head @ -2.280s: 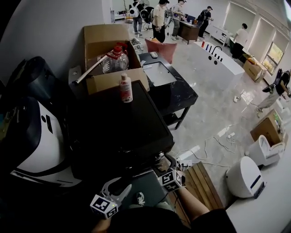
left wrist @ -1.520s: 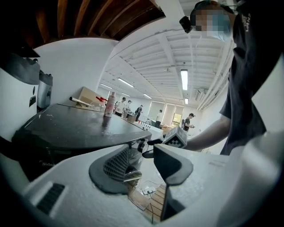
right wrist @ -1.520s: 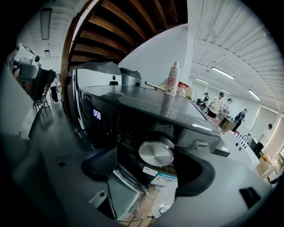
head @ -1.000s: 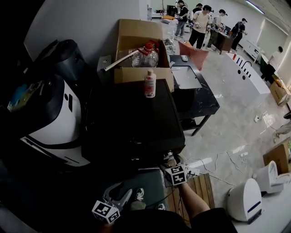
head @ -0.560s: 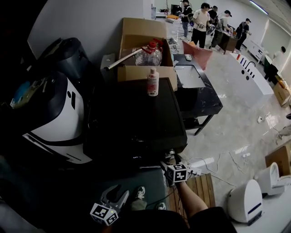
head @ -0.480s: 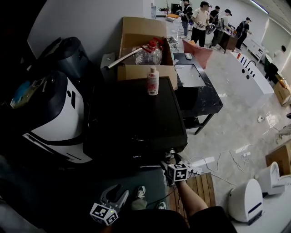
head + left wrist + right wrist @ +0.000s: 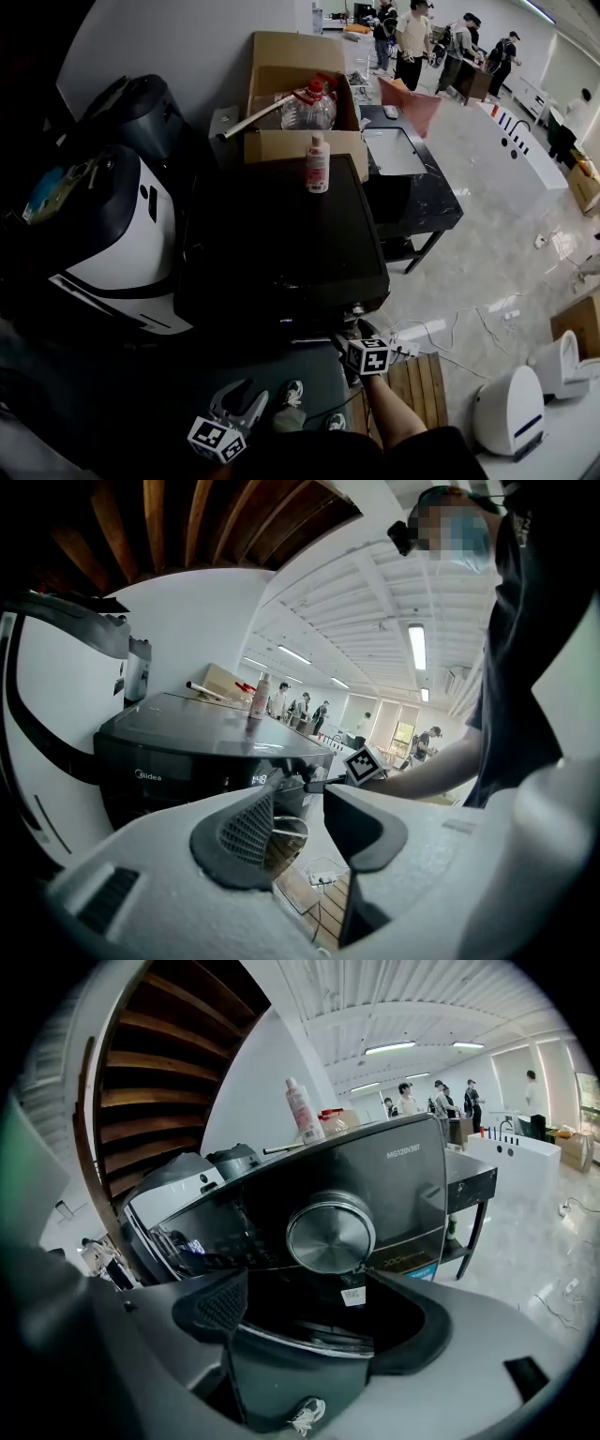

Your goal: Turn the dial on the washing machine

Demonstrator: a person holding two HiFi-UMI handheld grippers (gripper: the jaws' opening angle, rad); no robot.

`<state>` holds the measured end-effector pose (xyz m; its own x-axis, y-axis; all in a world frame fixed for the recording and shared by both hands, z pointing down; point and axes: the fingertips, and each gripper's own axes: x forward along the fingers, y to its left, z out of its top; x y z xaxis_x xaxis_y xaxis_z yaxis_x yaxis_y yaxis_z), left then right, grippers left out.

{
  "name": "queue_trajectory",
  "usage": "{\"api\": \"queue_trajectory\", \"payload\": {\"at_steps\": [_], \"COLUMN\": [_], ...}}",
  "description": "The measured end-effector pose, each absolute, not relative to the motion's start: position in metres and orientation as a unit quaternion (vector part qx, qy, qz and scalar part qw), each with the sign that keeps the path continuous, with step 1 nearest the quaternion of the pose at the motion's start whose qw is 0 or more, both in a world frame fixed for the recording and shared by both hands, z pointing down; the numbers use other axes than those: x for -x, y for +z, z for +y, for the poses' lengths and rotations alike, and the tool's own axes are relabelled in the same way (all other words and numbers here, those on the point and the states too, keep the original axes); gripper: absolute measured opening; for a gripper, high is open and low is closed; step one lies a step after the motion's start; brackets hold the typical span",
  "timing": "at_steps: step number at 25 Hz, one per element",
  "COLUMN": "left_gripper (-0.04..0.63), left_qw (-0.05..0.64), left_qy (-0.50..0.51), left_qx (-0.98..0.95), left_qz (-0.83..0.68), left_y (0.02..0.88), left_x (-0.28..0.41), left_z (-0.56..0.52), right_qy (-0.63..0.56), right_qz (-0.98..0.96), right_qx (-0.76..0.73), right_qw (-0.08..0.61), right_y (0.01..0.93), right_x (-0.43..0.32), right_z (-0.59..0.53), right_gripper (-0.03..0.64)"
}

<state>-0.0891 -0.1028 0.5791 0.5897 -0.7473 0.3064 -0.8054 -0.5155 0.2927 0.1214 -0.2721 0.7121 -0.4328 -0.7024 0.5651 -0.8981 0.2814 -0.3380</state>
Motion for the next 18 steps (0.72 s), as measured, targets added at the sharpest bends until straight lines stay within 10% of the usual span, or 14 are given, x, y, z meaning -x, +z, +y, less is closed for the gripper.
{"api": "queue_trajectory", "payload": {"at_steps": [18], "left_gripper": [0.163], "left_qw": [0.201], "left_qy": [0.053], "left_qx": [-0.876], "left_qz": [-0.436], "left_y": [0.577], "left_x": [0.078], "left_z": [-0.109], "right_qy": [0.129], "right_qz": [-0.83], "right_qx": [-0.487], "right_qw": [0.24], "right_y": [0.645], "right_x": [-0.109], "right_z": [-0.268], "right_gripper": [0.379]}}
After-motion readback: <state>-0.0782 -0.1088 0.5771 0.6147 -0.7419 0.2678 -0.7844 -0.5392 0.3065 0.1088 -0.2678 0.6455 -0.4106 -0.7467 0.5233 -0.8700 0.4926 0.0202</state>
